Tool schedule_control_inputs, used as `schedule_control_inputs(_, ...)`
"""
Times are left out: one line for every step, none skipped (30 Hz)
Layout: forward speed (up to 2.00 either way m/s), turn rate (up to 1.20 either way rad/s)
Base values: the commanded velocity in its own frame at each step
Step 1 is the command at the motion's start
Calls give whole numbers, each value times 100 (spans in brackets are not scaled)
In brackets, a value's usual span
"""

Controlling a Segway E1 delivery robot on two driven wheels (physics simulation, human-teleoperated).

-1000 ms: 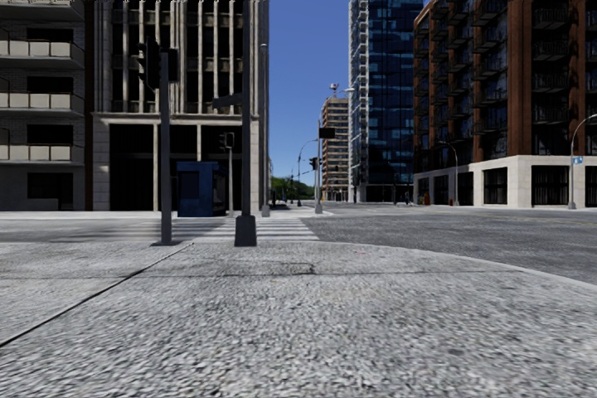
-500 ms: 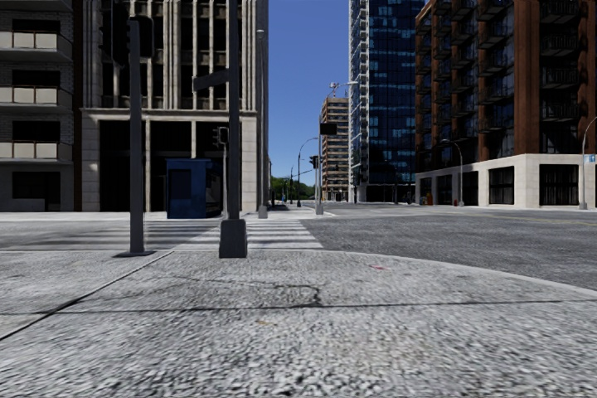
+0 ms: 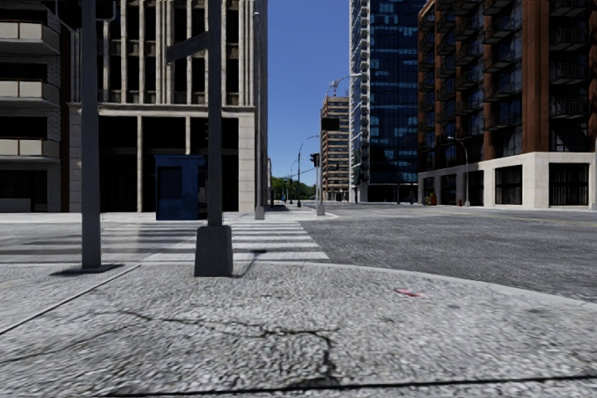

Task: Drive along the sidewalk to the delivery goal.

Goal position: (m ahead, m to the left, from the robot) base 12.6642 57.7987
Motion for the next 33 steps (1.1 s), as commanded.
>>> schedule_control_inputs(200,0)
schedule_control_inputs(200,0)
schedule_control_inputs(200,0)
schedule_control_inputs(200,0)
schedule_control_inputs(200,0)
schedule_control_inputs(200,0)
schedule_control_inputs(200,0)
schedule_control_inputs(200,0)
schedule_control_inputs(200,0)
schedule_control_inputs(200,0)
schedule_control_inputs(200,0)
schedule_control_inputs(200,0)
schedule_control_inputs(200,0)
schedule_control_inputs(200,0)
schedule_control_inputs(200,0)
schedule_control_inputs(200,0)
schedule_control_inputs(200,0)
schedule_control_inputs(200,0)
schedule_control_inputs(200,0)
schedule_control_inputs(200,0)
schedule_control_inputs(200,0)
schedule_control_inputs(200,0)
schedule_control_inputs(200,0)
schedule_control_inputs(200,0)
schedule_control_inputs(200,0)
schedule_control_inputs(200,0)
schedule_control_inputs(200,0)
schedule_control_inputs(200,7)
schedule_control_inputs(200,12)
schedule_control_inputs(200,12)
schedule_control_inputs(200,14)
schedule_control_inputs(200,14)
schedule_control_inputs(200,14)
